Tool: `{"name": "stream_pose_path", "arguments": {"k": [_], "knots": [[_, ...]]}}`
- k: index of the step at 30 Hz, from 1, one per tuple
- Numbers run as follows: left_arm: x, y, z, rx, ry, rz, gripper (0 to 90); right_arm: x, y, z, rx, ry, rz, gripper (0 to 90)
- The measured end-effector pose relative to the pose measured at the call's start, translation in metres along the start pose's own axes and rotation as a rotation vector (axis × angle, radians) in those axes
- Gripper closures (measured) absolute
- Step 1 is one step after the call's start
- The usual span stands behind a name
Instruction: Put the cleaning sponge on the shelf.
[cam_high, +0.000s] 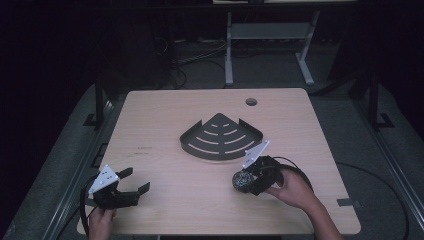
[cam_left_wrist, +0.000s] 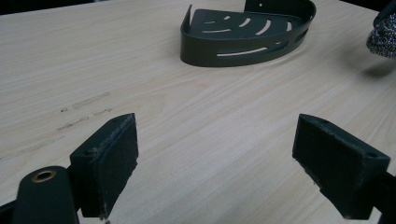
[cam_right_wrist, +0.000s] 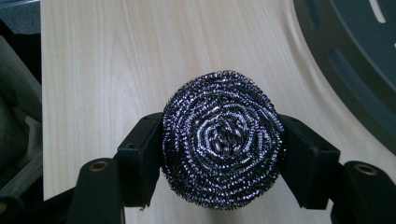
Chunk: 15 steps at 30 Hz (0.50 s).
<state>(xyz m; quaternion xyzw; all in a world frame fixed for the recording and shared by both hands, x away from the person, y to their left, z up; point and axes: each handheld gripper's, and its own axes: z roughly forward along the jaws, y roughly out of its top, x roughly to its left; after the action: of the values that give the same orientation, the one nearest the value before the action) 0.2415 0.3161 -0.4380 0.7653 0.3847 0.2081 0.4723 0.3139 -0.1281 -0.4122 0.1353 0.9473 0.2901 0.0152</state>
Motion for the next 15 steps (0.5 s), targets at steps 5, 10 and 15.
{"name": "stream_pose_path", "arguments": {"k": [5, 10, 15], "knots": [[0.000, 0.000, 0.000, -0.001, -0.001, 0.001, 13.7, -0.003, 0.004, -0.003, -0.001, -0.002, -0.005, 35.2], [-0.001, 0.000, 0.000, 0.000, 0.000, 0.003, 13.7, -0.007, 0.007, -0.007, -0.003, 0.001, -0.001, 35.2], [-0.001, 0.000, 0.000, 0.000, 0.000, 0.006, 13.7, -0.010, 0.011, -0.012, 0.003, 0.000, -0.006, 35.2]]}}
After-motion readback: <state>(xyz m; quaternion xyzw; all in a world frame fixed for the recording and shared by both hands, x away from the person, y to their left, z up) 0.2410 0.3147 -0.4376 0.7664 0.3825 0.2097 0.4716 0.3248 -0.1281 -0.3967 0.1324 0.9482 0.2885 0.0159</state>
